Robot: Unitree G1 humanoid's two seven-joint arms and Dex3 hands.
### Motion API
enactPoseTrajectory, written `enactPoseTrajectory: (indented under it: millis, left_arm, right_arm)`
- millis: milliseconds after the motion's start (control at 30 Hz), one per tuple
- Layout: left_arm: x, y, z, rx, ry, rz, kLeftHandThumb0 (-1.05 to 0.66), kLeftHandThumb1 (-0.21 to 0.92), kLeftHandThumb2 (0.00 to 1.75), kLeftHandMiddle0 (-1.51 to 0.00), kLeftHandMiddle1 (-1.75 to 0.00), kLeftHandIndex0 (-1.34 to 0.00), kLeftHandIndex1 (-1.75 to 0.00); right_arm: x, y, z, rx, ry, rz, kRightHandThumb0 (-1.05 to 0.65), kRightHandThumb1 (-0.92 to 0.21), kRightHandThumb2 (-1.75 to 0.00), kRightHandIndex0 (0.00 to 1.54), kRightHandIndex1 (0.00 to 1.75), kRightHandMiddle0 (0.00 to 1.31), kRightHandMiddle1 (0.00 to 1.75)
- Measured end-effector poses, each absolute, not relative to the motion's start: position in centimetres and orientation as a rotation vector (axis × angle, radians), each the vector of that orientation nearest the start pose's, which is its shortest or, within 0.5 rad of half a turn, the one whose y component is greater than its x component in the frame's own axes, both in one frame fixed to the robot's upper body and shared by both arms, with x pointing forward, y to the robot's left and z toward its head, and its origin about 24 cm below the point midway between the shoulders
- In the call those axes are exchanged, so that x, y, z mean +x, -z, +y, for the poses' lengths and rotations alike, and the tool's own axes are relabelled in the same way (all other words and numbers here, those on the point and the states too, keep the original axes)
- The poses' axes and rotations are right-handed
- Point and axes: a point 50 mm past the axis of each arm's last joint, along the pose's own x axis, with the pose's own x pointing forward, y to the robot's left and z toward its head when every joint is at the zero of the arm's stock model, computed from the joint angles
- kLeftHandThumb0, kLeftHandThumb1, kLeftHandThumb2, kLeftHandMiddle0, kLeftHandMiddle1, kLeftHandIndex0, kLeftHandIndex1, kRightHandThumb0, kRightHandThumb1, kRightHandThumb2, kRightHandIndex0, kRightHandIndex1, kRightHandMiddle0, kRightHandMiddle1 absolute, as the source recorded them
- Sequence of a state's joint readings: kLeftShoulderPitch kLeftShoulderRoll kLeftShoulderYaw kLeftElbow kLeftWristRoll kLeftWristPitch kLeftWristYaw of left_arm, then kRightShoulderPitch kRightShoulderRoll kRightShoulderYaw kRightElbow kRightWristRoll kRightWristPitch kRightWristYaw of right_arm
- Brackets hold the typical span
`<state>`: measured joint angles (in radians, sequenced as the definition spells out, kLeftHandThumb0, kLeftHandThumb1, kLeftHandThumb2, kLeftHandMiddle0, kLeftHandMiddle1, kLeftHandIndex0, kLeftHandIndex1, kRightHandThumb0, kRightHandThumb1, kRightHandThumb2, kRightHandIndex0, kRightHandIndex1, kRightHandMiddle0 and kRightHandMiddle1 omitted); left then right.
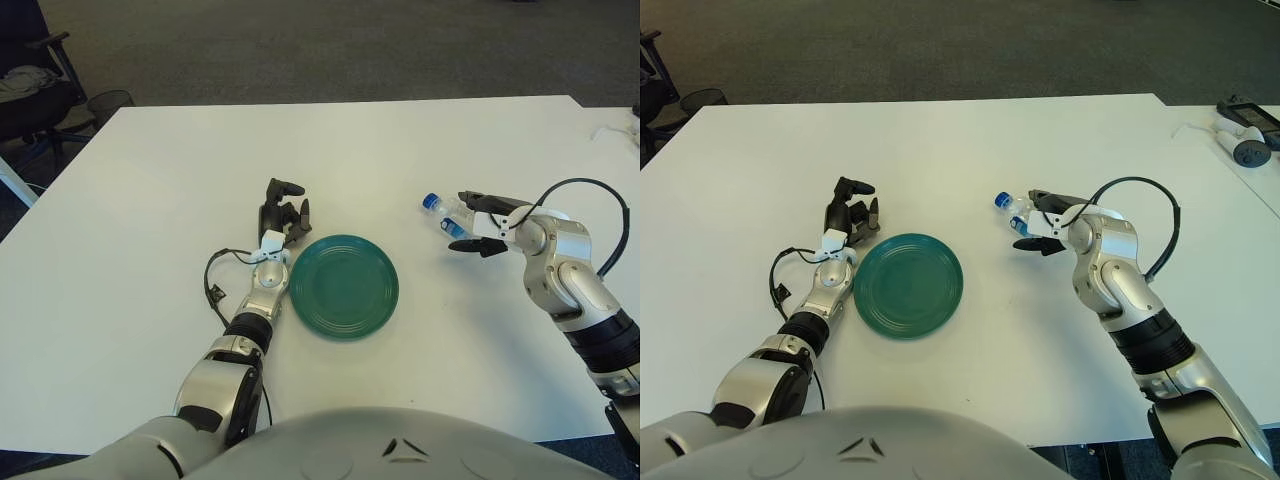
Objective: Put the bottle into the plate.
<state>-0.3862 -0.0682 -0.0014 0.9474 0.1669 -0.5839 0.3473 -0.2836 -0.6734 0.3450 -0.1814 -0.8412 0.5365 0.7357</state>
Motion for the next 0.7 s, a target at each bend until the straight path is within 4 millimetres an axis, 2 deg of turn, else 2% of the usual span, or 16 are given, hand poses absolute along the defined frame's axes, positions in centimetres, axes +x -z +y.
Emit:
enactPoseTrajectory:
  millis: [200,700]
  left_arm:
    - [29.3,1.1,10.9,0.091,-0.13,-0.032,-0.39,0.64,0.9,-0.99,-1.75,-0.37,-1.75]
    - [29.3,1.1,11.0,0.088,-0.151,-0.032,-0.4,0.62,0.93,-1.0,-1.75,-0.39,-1.75]
  right_arm:
    - [28.7,-9.8,-20.2,-1.432,-0.412,0.466,-1.05,-0.92,-0.4,0.0,0.0,0.0,0.0]
    - [29.9,-8.7,-20.1,-1.453,-0.394,0.488,-1.05,-0.92,-0.45,0.0,0.0,0.0,0.0]
